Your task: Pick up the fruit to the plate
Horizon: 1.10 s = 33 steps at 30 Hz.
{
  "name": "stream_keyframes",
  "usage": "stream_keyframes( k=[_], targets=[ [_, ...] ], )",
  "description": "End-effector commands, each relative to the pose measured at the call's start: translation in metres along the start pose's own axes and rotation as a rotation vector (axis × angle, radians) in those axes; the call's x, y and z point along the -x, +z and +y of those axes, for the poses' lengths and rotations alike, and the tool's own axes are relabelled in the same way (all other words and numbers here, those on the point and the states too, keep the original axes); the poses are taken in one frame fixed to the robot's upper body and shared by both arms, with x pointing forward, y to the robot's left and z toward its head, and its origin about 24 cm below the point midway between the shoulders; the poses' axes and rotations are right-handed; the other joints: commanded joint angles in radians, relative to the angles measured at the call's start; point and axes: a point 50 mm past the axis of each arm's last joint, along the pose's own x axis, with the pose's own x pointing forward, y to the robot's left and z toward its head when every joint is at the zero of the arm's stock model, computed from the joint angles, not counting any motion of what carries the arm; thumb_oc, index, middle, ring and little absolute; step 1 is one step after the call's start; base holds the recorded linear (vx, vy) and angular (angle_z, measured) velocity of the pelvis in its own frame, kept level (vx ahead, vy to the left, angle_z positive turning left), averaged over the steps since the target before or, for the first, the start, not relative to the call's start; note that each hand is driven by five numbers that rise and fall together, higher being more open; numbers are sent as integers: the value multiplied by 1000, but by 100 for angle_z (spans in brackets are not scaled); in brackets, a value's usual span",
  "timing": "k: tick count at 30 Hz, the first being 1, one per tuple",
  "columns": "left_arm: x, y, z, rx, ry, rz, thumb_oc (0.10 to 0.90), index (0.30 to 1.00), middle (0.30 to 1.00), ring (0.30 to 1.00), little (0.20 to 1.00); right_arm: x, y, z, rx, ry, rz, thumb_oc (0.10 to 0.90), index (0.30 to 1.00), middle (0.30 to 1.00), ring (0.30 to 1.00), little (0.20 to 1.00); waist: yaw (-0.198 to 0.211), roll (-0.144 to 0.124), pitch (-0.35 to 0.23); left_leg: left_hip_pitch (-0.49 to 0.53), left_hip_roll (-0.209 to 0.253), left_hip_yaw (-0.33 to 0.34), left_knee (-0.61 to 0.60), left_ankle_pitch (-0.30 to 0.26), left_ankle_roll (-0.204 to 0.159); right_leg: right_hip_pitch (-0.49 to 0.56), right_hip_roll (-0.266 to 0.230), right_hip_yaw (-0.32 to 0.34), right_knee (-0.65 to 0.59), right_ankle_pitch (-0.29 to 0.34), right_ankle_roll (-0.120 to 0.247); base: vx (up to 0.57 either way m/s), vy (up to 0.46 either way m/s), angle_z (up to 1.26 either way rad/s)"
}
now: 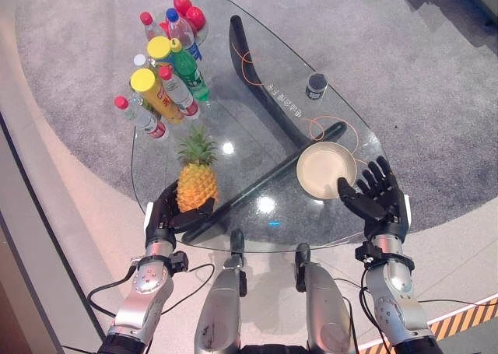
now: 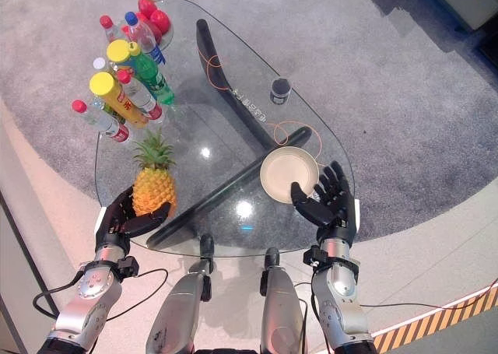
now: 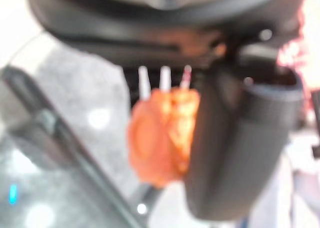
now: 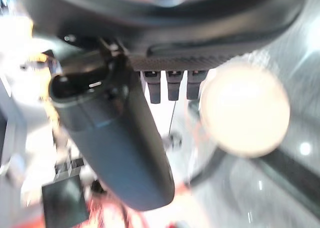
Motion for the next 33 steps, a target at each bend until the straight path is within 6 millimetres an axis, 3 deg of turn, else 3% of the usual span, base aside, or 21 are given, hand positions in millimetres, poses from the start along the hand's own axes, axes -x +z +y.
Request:
stream_keyframes(
  k=[1,14,22,33],
  targets=[
    [-2,78,1,-38,-78,-398,100,300,300,300,200,-8,46,30,-56,235,-233,800,900,900,900,900,-7,-59,-11,8,-85,-12,197,-98,53,139,11,-63,-251,193,-21,0,0,0],
    [-4,98,-36,-147,-308,-466,100,300,300,300,200,-22,49,75,-210,391,-224,800,900,900,900,900,24,-46,-11,-11,-99,-21,223,-105,56,131,-7,-74,-241,202,-16,10,-7,1],
    [2,111,-50,-197,-412,-523,100,300,300,300,200,-27,50,86,-239,402,-222,800,900,900,900,900,31,-48,-11,-26,-97,-8,214,-99,61,117,-3,-70,-248,208,-12,0,0,0],
    [7,109,-68,-271,-586,-521,100,300,300,300,200,-29,45,98,-319,482,-147,800,900,900,900,900,41,-42,-11,-36,-110,-21,208,-99,62,109,-11,-80,-252,216,-8,-2,1,2]
  ],
)
